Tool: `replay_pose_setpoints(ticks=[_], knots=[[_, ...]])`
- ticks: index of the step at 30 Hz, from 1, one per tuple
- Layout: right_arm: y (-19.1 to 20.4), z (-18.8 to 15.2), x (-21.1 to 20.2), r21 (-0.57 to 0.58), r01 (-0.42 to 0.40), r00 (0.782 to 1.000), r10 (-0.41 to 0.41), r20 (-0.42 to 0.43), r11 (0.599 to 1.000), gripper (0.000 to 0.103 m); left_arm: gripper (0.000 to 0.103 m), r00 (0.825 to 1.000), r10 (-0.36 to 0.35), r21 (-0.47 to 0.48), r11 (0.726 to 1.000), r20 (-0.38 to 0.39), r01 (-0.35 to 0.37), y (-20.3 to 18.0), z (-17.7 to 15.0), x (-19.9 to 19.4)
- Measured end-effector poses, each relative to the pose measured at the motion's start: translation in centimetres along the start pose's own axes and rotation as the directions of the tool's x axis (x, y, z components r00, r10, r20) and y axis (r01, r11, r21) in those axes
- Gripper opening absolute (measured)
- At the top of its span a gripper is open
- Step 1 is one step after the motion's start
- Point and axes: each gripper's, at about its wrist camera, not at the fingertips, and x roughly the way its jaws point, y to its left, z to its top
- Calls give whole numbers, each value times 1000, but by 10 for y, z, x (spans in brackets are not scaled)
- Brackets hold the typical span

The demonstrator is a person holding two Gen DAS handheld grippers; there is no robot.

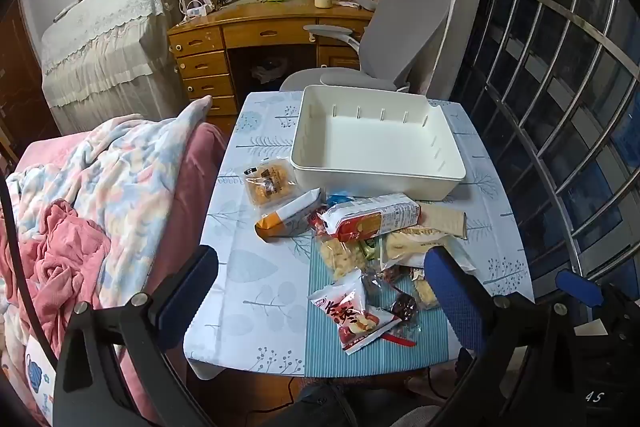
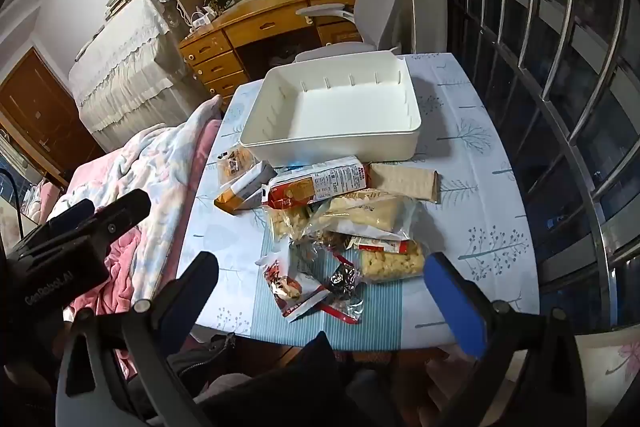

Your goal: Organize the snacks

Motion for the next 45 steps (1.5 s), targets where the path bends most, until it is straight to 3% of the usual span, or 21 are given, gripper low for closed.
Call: replay_pose_setpoints(ticks=[32, 45], knots=[[11, -8, 5, -6, 11, 1000, -11, -26, 1000, 103, 102, 1000, -30, 0, 1000, -5, 30, 4, -6, 5], [30, -19, 1, 14, 62, 997, -62, 55, 998, 103, 102, 996, -83, 43, 996, 18, 82, 20, -7, 2]])
